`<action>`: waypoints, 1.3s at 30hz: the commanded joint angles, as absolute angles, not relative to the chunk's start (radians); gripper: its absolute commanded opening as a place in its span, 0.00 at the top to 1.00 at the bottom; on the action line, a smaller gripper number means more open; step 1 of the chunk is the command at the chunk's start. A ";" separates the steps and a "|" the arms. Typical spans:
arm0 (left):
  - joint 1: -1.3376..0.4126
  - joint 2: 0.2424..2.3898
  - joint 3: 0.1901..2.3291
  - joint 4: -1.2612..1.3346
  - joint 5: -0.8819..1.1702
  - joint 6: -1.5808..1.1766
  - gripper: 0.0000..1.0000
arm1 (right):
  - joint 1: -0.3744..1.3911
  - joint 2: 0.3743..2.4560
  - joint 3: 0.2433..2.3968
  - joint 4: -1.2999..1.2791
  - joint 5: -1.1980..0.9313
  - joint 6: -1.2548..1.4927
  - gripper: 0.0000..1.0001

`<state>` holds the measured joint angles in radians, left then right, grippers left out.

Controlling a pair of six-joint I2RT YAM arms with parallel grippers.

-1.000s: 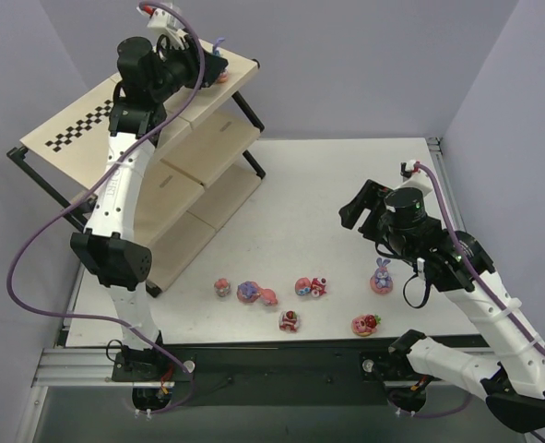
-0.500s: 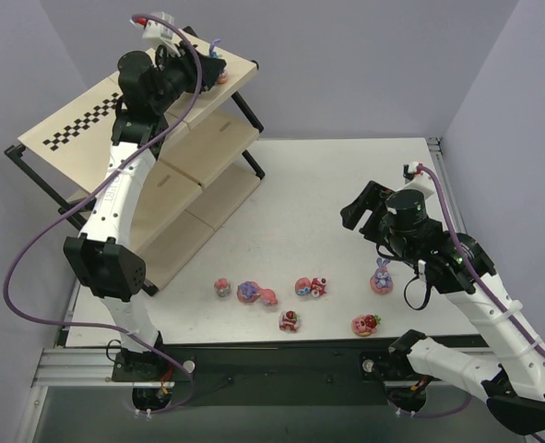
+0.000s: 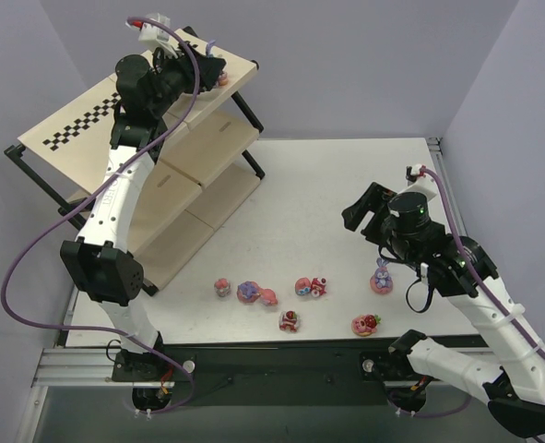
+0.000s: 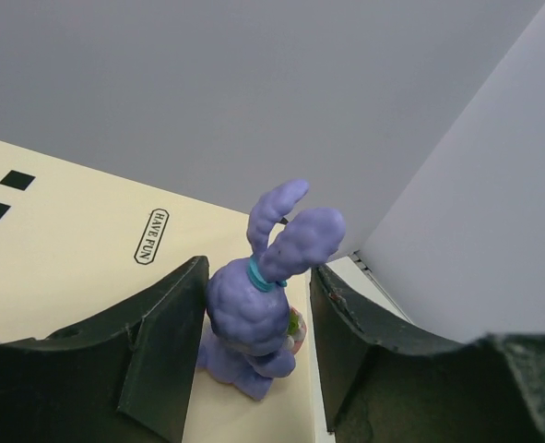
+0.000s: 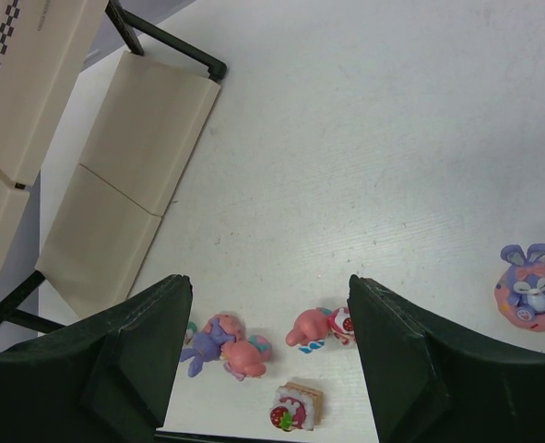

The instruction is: Place and organize the plastic toys onto the shelf

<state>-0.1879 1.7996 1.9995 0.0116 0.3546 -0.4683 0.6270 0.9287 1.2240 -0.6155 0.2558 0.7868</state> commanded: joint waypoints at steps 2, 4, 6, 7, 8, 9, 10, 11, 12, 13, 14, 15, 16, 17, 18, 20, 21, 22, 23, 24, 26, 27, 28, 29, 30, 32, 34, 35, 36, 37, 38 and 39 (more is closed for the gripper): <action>-0.181 1.796 1.974 0.057 0.344 -0.459 0.42 | 0.620 0.904 1.210 -0.600 0.284 0.802 0.30; -0.181 1.795 1.971 0.051 0.345 -0.457 0.42 | 0.621 0.900 1.207 -0.600 0.285 0.802 0.30; -0.181 1.792 1.968 0.052 0.344 -0.456 0.40 | 0.620 0.897 1.207 -0.600 0.285 0.804 0.30; -0.181 1.790 1.970 0.052 0.342 -0.457 0.39 | 0.621 0.897 1.206 -0.601 0.282 0.805 0.30; -0.181 1.789 1.971 0.052 0.342 -0.459 0.38 | 0.620 0.894 1.206 -0.600 0.282 0.805 0.30; -0.183 1.784 1.977 0.054 0.341 -0.457 0.34 | 0.620 0.894 1.204 -0.600 0.279 0.807 0.30; -0.183 1.781 1.980 0.055 0.339 -0.460 0.32 | 0.620 0.896 1.204 -0.600 0.278 0.807 0.30; -0.181 1.778 1.983 0.057 0.336 -0.463 0.29 | 0.620 0.896 1.206 -0.600 0.276 0.808 0.30; -0.183 1.770 1.985 0.063 0.333 -0.465 0.26 | 0.621 0.896 1.204 -0.600 0.273 0.808 0.30; -0.181 1.766 1.985 0.064 0.330 -0.468 0.21 | 0.620 0.896 1.204 -0.600 0.270 0.808 0.30; -0.183 1.761 1.986 0.067 0.327 -0.471 0.19 | 0.620 0.897 1.204 -0.601 0.267 0.808 0.30; -0.183 1.752 1.987 0.072 0.325 -0.472 0.17 | 0.620 0.897 1.204 -0.601 0.264 0.808 0.30; -0.184 1.747 1.990 0.074 0.324 -0.477 0.15 | 0.621 0.899 1.204 -0.601 0.261 0.808 0.29; -0.184 1.743 1.991 0.075 0.325 -0.477 0.14 | 0.620 0.899 1.204 -0.601 0.259 0.808 0.29; -0.184 1.732 1.994 0.077 0.322 -0.480 0.13 | 0.620 0.900 1.203 -0.601 0.258 0.808 0.29; -0.186 1.720 1.996 0.080 0.318 -0.482 0.11 | 0.620 0.899 1.204 -0.601 0.249 0.805 0.28; -0.189 1.706 1.996 0.083 0.310 -0.482 0.11 | 0.620 0.900 1.203 -0.603 0.250 0.805 0.28; -0.190 1.698 1.996 0.084 0.310 -0.477 0.10 | 0.620 0.899 1.204 -0.604 0.249 0.805 0.28; -0.192 1.692 1.996 0.084 0.307 -0.473 0.09 | 0.620 0.900 1.204 -0.606 0.250 0.805 0.27; -0.196 1.675 1.996 0.080 0.302 -0.466 0.09 | 0.621 0.900 1.204 -0.606 0.249 0.804 0.27; -0.199 1.648 1.996 0.072 0.298 -0.454 0.07 | 0.620 0.899 1.204 -0.609 0.247 0.804 0.27; -0.198 1.638 1.996 0.066 0.293 -0.451 0.06 | 0.620 0.899 1.206 -0.611 0.247 0.804 0.27; -0.199 1.629 1.996 0.060 0.293 -0.451 0.05 | 0.621 0.899 1.203 -0.614 0.245 0.804 0.27; -0.199 1.608 1.997 0.045 0.295 -0.449 0.03 | 0.620 0.897 1.204 -0.614 0.244 0.804 0.27; -0.199 1.597 1.999 0.034 0.298 -0.446 0.03 | 0.620 0.899 1.204 -0.614 0.239 0.802 0.27; -0.199 1.562 2.002 0.002 0.319 -0.439 0.03 | 0.621 0.903 1.204 -0.620 0.233 0.795 0.27; -0.199 1.539 2.013 -0.060 0.369 -0.417 0.03 | 0.618 0.908 1.206 -0.624 0.227 0.785 0.27; -0.199 1.513 2.017 -0.108 0.389 -0.411 0.03 | 0.620 0.913 1.204 -0.627 0.216 0.770 0.27; -0.198 1.500 2.013 -0.129 0.423 -0.399 0.03 | 0.618 0.916 1.204 -0.630 0.213 0.764 0.27; -0.199 1.485 2.003 -0.143 0.467 -0.394 0.03 | 0.618 0.925 1.200 -0.637 0.206 0.755 0.27; -0.199 1.453 1.990 -0.143 0.611 -0.391 0.03 | 0.615 0.931 1.195 -0.638 0.196 0.747 0.27; -0.202 1.434 1.932 -0.137 0.671 -0.406 0.03 | 0.614 0.937 1.190 -0.640 0.177 0.733 0.27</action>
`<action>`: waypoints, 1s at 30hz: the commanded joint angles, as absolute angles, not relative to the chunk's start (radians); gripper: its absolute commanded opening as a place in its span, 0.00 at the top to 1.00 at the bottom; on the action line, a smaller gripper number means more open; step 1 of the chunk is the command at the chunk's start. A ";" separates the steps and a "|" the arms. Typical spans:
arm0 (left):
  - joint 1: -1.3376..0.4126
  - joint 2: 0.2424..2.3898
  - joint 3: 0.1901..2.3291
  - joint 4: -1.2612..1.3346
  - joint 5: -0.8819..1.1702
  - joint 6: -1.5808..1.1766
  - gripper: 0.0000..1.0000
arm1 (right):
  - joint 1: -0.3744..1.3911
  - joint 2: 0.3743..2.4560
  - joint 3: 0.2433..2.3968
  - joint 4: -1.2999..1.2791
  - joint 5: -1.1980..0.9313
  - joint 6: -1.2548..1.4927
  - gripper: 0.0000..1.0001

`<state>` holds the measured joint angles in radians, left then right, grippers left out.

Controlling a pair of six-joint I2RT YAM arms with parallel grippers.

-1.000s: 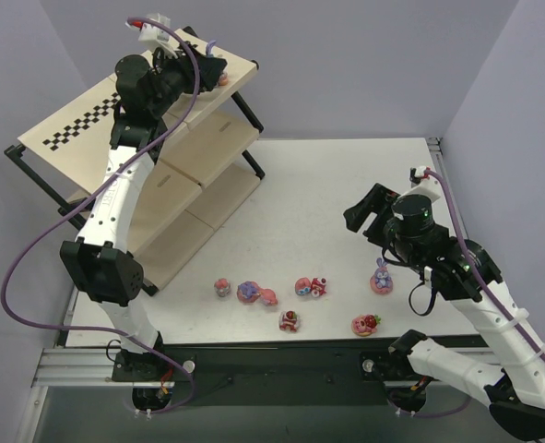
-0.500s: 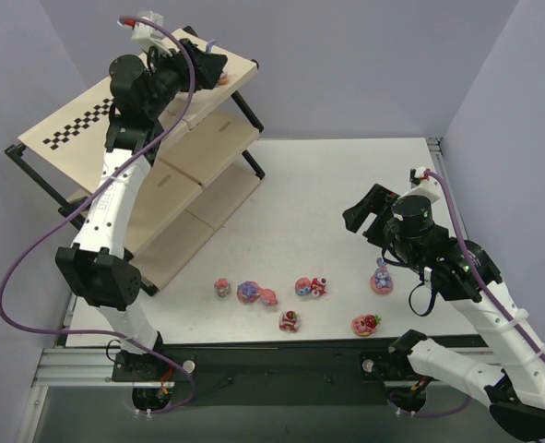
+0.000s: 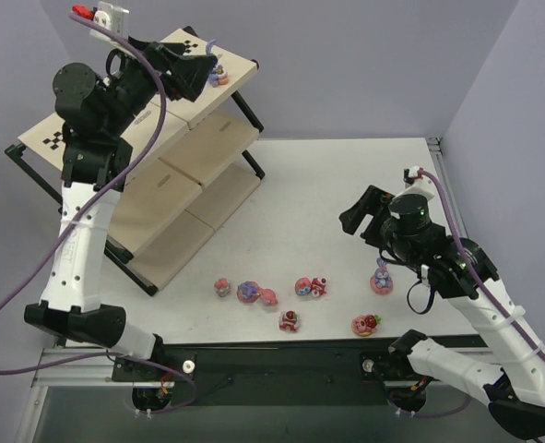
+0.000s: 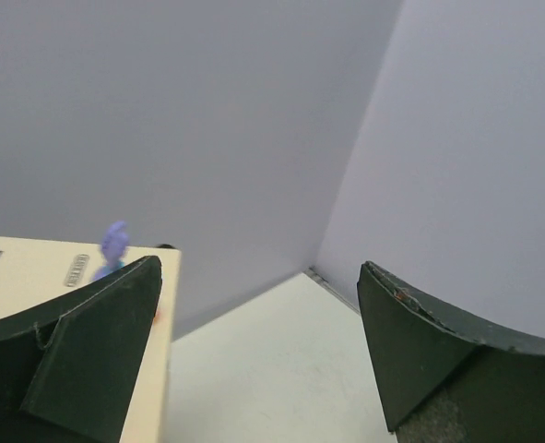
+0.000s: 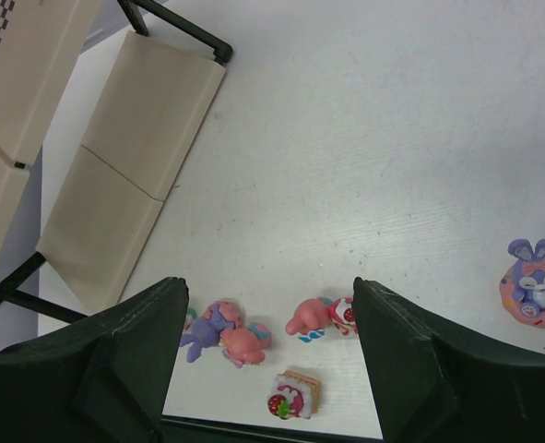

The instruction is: Place and organize the plastic toys onto the shelf

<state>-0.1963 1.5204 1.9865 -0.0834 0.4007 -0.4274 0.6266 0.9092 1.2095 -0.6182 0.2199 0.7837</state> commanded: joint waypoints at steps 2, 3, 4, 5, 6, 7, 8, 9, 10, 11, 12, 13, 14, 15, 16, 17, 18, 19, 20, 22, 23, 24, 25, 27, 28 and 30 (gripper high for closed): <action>-0.227 1.360 1.837 -0.086 0.803 -0.426 0.03 | 0.606 0.959 1.177 -0.641 0.144 0.721 0.27; -0.241 1.327 1.786 -0.074 0.821 -0.419 0.03 | 0.600 0.968 1.172 -0.643 0.097 0.706 0.27; -0.264 1.295 1.688 -0.075 0.822 -0.402 0.03 | 0.594 0.992 1.166 -0.641 0.066 0.698 0.26; -0.309 1.242 1.649 -0.104 0.819 -0.379 0.03 | 0.578 1.005 1.155 -0.641 0.040 0.686 0.26; -0.345 1.220 1.620 -0.130 0.793 -0.333 0.03 | 0.572 1.018 1.146 -0.643 0.016 0.680 0.27; -0.376 1.201 1.576 -0.165 0.767 -0.309 0.03 | 0.566 1.038 1.135 -0.649 0.008 0.680 0.27; -0.455 1.178 1.560 -0.232 0.738 -0.286 0.03 | 0.557 1.043 1.108 -0.656 0.008 0.690 0.27; -0.495 1.171 1.543 -0.262 0.668 -0.255 0.03 | 0.548 1.046 1.092 -0.658 0.015 0.695 0.27; -0.529 1.164 1.508 -0.285 0.634 -0.247 0.03 | 0.540 1.043 1.079 -0.657 0.023 0.683 0.27; -0.566 1.154 1.484 -0.307 0.593 -0.242 0.03 | 0.535 1.045 1.066 -0.655 0.018 0.669 0.27; -0.621 1.146 1.462 -0.313 0.534 -0.242 0.03 | 0.535 1.049 1.062 -0.649 0.008 0.637 0.27; -0.647 1.140 1.444 -0.319 0.497 -0.239 0.03 | 0.537 1.061 1.060 -0.628 -0.061 0.602 0.28; -0.667 1.129 1.410 -0.337 0.458 -0.239 0.03 | 0.541 1.069 1.057 -0.615 -0.093 0.533 0.28; -0.692 1.124 1.401 -0.350 0.409 -0.251 0.03 | 0.557 1.075 1.055 -0.603 -0.132 0.505 0.29; -0.695 1.112 1.394 -0.379 0.306 -0.256 0.03 | 0.577 1.080 1.051 -0.572 -0.150 0.482 0.29; -0.695 1.105 1.390 -0.394 0.248 -0.290 0.03 | 0.598 1.078 1.043 -0.549 -0.176 0.430 0.29; -0.695 1.094 1.387 -0.406 0.177 -0.302 0.03 | 0.656 1.069 1.019 -0.482 -0.187 0.413 0.29; -0.695 1.068 1.381 -0.411 0.100 -0.305 0.03 | 0.685 1.069 1.006 -0.445 -0.198 0.396 0.29; -0.696 1.054 1.373 -0.408 0.062 -0.305 0.04 | 0.712 1.074 0.994 -0.405 -0.230 0.382 0.28; -0.695 1.013 1.368 -0.400 -0.021 -0.319 0.04 | 0.785 1.106 0.956 -0.281 -0.268 0.390 0.28; -0.695 1.000 1.368 -0.397 -0.044 -0.319 0.04 | 0.813 1.123 0.950 -0.238 -0.288 0.394 0.29; -0.696 0.991 1.371 -0.396 -0.063 -0.324 0.04 | 0.837 1.164 0.945 -0.179 -0.304 0.385 0.30; -0.695 0.970 1.371 -0.399 -0.072 -0.327 0.04 | 0.897 1.186 0.951 -0.157 -0.292 0.380 0.30; -0.695 0.954 1.376 -0.405 -0.103 -0.331 0.04 | 0.939 1.256 0.962 -0.105 -0.272 0.350 0.31; -0.695 0.944 1.379 -0.417 -0.110 -0.336 0.04 | 0.980 1.278 0.971 -0.089 -0.264 0.341 0.32; -0.695 0.937 1.387 -0.431 -0.124 -0.341 0.04 | 1.015 1.340 0.973 -0.031 -0.250 0.318 0.33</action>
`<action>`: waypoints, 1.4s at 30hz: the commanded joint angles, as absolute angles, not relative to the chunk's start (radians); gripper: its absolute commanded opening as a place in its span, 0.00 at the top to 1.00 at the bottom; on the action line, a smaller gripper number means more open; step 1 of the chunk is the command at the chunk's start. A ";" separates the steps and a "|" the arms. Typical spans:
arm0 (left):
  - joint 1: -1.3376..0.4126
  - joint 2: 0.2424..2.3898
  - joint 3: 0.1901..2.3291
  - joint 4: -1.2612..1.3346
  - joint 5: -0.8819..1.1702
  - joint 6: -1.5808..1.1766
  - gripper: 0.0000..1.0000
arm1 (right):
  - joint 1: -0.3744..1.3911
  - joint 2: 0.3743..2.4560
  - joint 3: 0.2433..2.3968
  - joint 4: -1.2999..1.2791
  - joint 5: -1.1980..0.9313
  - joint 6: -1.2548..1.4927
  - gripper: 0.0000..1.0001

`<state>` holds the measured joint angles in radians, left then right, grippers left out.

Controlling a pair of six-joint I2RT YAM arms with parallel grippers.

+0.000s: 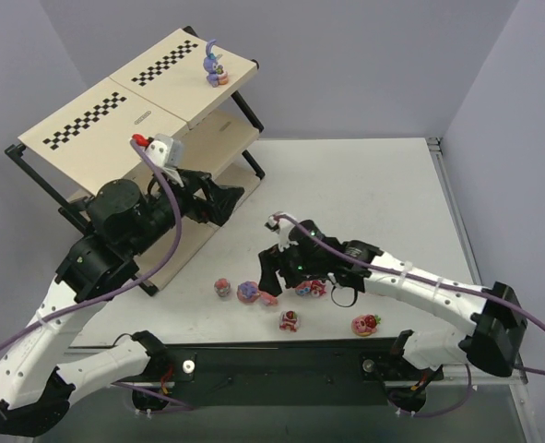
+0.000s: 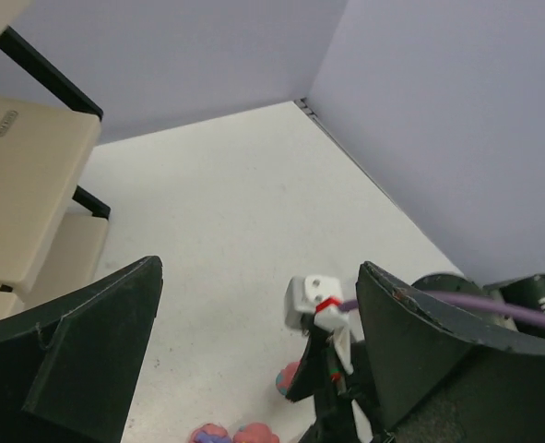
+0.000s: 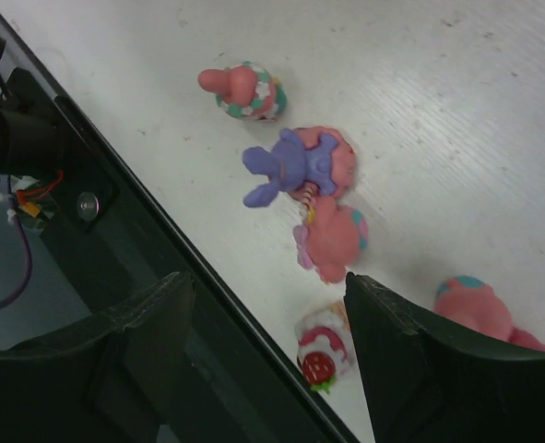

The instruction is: Place and organize the plastic toys onto the shelf

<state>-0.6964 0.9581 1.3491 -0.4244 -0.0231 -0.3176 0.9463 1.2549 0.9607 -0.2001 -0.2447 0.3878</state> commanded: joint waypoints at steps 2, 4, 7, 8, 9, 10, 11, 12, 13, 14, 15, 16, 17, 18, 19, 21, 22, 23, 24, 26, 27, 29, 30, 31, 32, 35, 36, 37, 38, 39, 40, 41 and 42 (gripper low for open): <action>-0.695 0.934 1.407 -0.454 -0.139 -0.345 0.04 | 1.058 1.382 0.986 -0.008 -0.216 0.310 0.35; -0.695 0.933 1.425 -0.471 -0.144 -0.345 0.04 | 1.080 1.451 1.000 -0.008 -0.155 0.301 0.37; -0.695 0.927 1.439 -0.480 -0.150 -0.344 0.04 | 1.106 1.525 1.022 0.031 -0.103 0.285 0.41; -0.693 0.927 1.440 -0.482 -0.152 -0.342 0.04 | 1.111 1.537 1.025 0.037 -0.097 0.282 0.42; -0.693 0.925 1.440 -0.482 -0.152 -0.342 0.04 | 1.114 1.560 1.029 0.044 -0.094 0.279 0.42; -0.693 0.922 1.443 -0.483 -0.152 -0.341 0.04 | 1.115 1.571 1.032 0.049 -0.083 0.275 0.43; -0.693 0.920 1.445 -0.486 -0.153 -0.339 0.04 | 1.117 1.589 1.034 0.061 -0.078 0.275 0.44; -0.693 0.919 1.448 -0.492 -0.158 -0.337 0.04 | 1.120 1.597 1.035 0.066 -0.075 0.275 0.44; -0.693 0.919 1.448 -0.498 -0.160 -0.334 0.04 | 1.121 1.604 1.035 0.074 -0.055 0.275 0.46; -0.693 0.920 1.453 -0.502 -0.161 -0.331 0.04 | 1.123 1.623 1.037 0.083 -0.043 0.275 0.47; -0.693 0.919 1.457 -0.511 -0.163 -0.328 0.04 | 1.123 1.631 1.043 0.083 -0.032 0.278 0.49; -0.693 0.923 1.460 -0.514 -0.166 -0.322 0.04 | 1.123 1.638 1.046 0.086 -0.026 0.278 0.51; -0.693 0.926 1.468 -0.518 -0.169 -0.319 0.04 | 1.124 1.652 1.048 0.093 -0.018 0.273 0.53; -0.693 0.931 1.473 -0.526 -0.172 -0.316 0.04 | 1.123 1.660 1.051 0.100 -0.015 0.273 0.55; -0.693 0.933 1.476 -0.529 -0.172 -0.310 0.04 | 1.123 1.666 1.054 0.106 -0.015 0.273 0.62; -0.693 0.937 1.488 -0.538 -0.175 -0.302 0.04 | 1.123 1.683 1.061 0.104 -0.012 0.281 0.72; -0.693 0.942 1.493 -0.540 -0.175 -0.296 0.04 | 1.123 1.684 1.069 0.103 -0.011 0.281 0.83; -0.693 0.943 1.497 -0.541 -0.175 -0.293 0.04 | 1.124 1.683 1.071 0.098 -0.011 0.282 0.87; -0.693 0.946 1.500 -0.546 -0.175 -0.290 0.04 | 1.123 1.681 1.072 0.100 -0.008 0.284 0.90; -0.693 0.953 1.505 -0.548 -0.175 -0.282 0.04 | 1.123 1.677 1.086 0.091 -0.003 0.285 1.00; -0.693 0.957 1.506 -0.548 -0.175 -0.279 0.04 | 1.121 1.675 1.091 0.089 -0.003 0.284 1.00; -0.693 0.960 1.506 -0.545 -0.172 -0.275 0.04 | 1.120 1.671 1.113 0.078 0.032 0.285 1.00; -0.693 0.966 1.506 -0.545 -0.169 -0.273 0.04 | 1.118 1.667 1.123 0.072 0.043 0.279 1.00; -0.693 0.968 1.508 -0.543 -0.166 -0.267 0.04 | 1.117 1.663 1.130 0.057 0.051 0.275 1.00; -0.693 0.971 1.509 -0.543 -0.163 -0.265 0.04 | 1.111 1.651 1.153 0.045 0.058 0.272 1.00; -0.693 0.982 1.516 -0.538 -0.155 -0.255 0.04 | 1.072 1.609 1.189 0.005 0.075 0.276 1.00; -0.693 0.991 1.517 -0.537 -0.143 -0.252 0.04 | 1.057 1.591 1.192 -0.030 0.071 0.281 1.00; -0.693 0.994 1.520 -0.537 -0.135 -0.249 0.04 | 1.039 1.573 1.192 -0.055 0.054 0.287 1.00; -0.693 0.997 1.525 -0.538 -0.129 -0.247 0.04 | 1.022 1.527 1.190 -0.064 0.034 0.297 1.00; -0.692 1.006 1.528 -0.540 -0.117 -0.244 0.04 | 0.987 1.500 1.195 -0.080 0.017 0.299 1.00; -0.692 1.011 1.529 -0.540 -0.095 -0.241 0.04 | 0.971 1.449 1.198 -0.110 0.008 0.301 1.00; -0.692 1.015 1.534 -0.538 -0.075 -0.238 0.04 | 0.956 1.422 1.200 -0.129 -0.038 0.295 1.00; -0.690 1.025 1.537 -0.541 -0.057 -0.233 0.04 | 0.916 1.395 1.206 -0.149 -0.055 0.295 1.00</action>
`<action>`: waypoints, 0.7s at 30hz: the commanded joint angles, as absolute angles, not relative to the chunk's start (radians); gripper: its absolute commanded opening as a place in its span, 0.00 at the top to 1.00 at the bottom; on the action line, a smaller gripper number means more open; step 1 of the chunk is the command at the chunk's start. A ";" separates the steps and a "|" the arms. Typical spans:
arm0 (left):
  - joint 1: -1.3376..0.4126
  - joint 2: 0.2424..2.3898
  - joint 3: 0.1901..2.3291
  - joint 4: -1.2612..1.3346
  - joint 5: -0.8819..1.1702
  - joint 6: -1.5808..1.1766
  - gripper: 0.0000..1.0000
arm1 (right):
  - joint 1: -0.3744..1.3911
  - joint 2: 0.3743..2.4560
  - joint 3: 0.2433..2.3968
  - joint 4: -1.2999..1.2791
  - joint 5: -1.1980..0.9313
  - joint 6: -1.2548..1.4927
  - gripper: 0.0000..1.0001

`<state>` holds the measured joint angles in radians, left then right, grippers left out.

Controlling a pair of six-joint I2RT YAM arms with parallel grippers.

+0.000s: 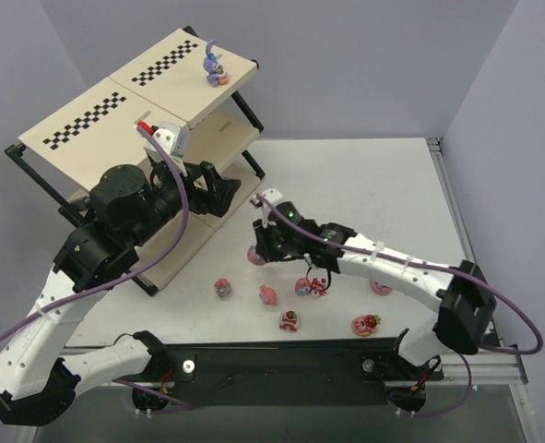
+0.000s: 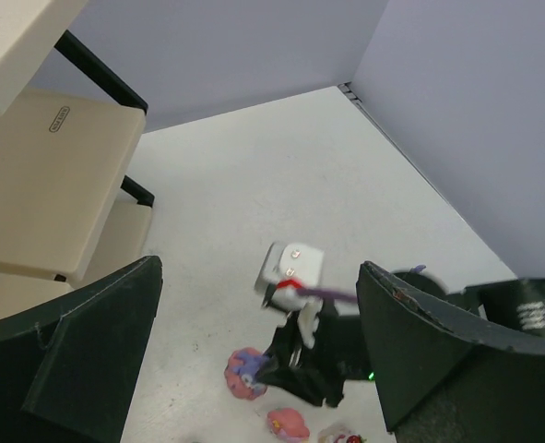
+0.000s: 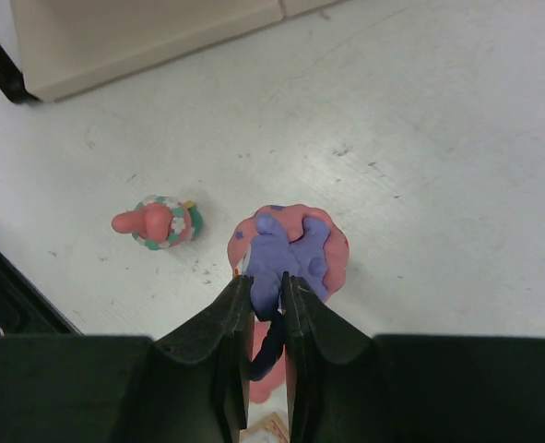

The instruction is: Place and organize the plastic toys onto the shelf

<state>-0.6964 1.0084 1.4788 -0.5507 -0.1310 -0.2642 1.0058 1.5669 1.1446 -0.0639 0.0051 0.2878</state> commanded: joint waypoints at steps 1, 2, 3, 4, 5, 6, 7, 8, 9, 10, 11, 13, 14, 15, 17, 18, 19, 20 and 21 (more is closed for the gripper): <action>-0.689 1.032 1.539 -0.541 -0.011 -0.226 0.04 | 0.895 1.367 1.210 -0.185 -0.086 0.293 1.00; -0.686 1.040 1.545 -0.545 0.020 -0.221 0.04 | 0.867 1.318 1.213 -0.202 -0.153 0.291 1.00; -0.677 1.058 1.548 -0.548 0.059 -0.203 0.04 | 0.818 1.293 1.219 -0.219 -0.208 0.290 1.00; -0.672 1.068 1.555 -0.552 0.149 -0.195 0.04 | 0.786 1.246 1.221 -0.247 -0.263 0.290 1.00; -0.667 1.093 1.560 -0.563 0.196 -0.187 0.04 | 0.760 1.223 1.223 -0.259 -0.379 0.293 1.00; -0.661 1.109 1.578 -0.571 0.263 -0.166 0.04 | 0.735 1.203 1.227 -0.271 -0.435 0.291 1.00; -0.651 1.124 1.586 -0.578 0.328 -0.154 0.04 | 0.692 1.174 1.242 -0.309 -0.483 0.288 1.00; -0.649 1.153 1.592 -0.587 0.447 -0.146 0.04 | 0.681 1.160 1.255 -0.333 -0.524 0.281 1.00; -0.647 1.166 1.606 -0.588 0.489 -0.138 0.04 | 0.673 1.152 1.268 -0.357 -0.584 0.262 1.00; -0.646 1.176 1.609 -0.584 0.529 -0.140 0.04 | 0.672 1.140 1.299 -0.412 -0.612 0.253 1.00; -0.644 1.196 1.608 -0.569 0.623 -0.140 0.04 | 0.672 1.137 1.310 -0.435 -0.633 0.249 1.00; -0.644 1.212 1.605 -0.551 0.722 -0.137 0.04 | 0.675 1.118 1.328 -0.477 -0.701 0.245 1.00; -0.644 1.222 1.603 -0.534 0.805 -0.137 0.04 | 0.678 1.109 1.335 -0.482 -0.712 0.250 1.00; -0.644 1.229 1.601 -0.532 0.842 -0.137 0.04 | 0.680 1.100 1.338 -0.485 -0.745 0.253 1.00; -0.643 1.244 1.605 -0.541 0.909 -0.137 0.04 | 0.681 1.071 1.350 -0.492 -0.768 0.259 1.00; -0.641 1.250 1.608 -0.555 0.966 -0.121 0.05 | 0.681 1.063 1.353 -0.498 -0.775 0.264 1.00; -0.641 1.252 1.615 -0.567 0.991 -0.115 0.04 | 0.683 1.046 1.356 -0.502 -0.797 0.265 1.00; -0.641 1.256 1.617 -0.587 1.014 -0.109 0.05 | 0.683 1.039 1.367 -0.503 -0.805 0.264 1.00; -0.641 1.255 1.617 -0.595 1.053 -0.100 0.04 | 0.684 1.026 1.371 -0.511 -0.811 0.265 1.00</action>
